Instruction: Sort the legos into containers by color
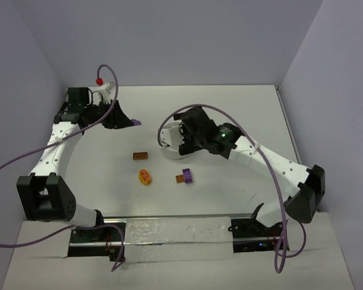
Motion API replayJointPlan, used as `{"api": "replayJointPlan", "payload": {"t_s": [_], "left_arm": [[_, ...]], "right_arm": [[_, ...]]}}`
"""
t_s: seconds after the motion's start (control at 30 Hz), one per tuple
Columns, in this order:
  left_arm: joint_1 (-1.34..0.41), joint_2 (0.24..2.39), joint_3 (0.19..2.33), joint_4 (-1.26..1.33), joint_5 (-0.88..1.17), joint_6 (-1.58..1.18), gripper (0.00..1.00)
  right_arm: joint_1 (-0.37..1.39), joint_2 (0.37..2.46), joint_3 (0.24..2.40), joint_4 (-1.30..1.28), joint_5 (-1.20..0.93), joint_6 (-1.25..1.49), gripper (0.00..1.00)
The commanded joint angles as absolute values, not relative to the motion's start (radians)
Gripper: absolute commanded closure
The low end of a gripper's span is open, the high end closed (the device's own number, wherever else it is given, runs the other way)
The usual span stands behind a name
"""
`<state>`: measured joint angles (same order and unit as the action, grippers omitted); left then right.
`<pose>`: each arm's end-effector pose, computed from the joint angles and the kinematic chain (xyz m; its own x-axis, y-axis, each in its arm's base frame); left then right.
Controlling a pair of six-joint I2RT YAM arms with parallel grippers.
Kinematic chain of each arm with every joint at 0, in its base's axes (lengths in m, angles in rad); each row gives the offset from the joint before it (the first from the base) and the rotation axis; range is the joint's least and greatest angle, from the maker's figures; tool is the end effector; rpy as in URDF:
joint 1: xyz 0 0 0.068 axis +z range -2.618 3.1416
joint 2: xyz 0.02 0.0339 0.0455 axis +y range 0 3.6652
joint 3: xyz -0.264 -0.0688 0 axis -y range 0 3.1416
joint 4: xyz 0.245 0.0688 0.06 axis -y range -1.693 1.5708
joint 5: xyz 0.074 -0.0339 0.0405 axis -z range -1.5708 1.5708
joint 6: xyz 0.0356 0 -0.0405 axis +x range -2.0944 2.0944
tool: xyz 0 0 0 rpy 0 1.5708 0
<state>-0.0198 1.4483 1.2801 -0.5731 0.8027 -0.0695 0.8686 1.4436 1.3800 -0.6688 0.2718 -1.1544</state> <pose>0.3116 -0.0318 0.3270 -0.7113 -0.0342 -0.7021 0.4960 0.6834 -0.5357 0.2110 0.2346 0.3473 0.3800 -0.9149 -0.1366 -0.6403 -0.1536 -0.7526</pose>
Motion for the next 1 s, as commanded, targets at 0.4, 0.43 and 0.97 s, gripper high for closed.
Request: {"api": "replayJointPlan", "payload": {"t_s": [0.4, 0.43, 0.97], "left_arm": [[-0.381, 1.58, 1.592, -0.819, 0.349, 0.268, 0.98], [-0.393, 1.606, 1.63, -0.836, 0.329, 0.282, 0.98], [-0.57, 1.87, 1.956, -0.983, 0.055, 0.506, 0.95]], "right_arm": [[0.531, 1.287, 1.296, -0.818, -0.032, -0.652, 0.0], [0.529, 1.275, 1.275, -0.807, -0.035, -0.641, 0.0], [0.456, 1.227, 1.19, -0.764, -0.128, -0.554, 0.0]]}}
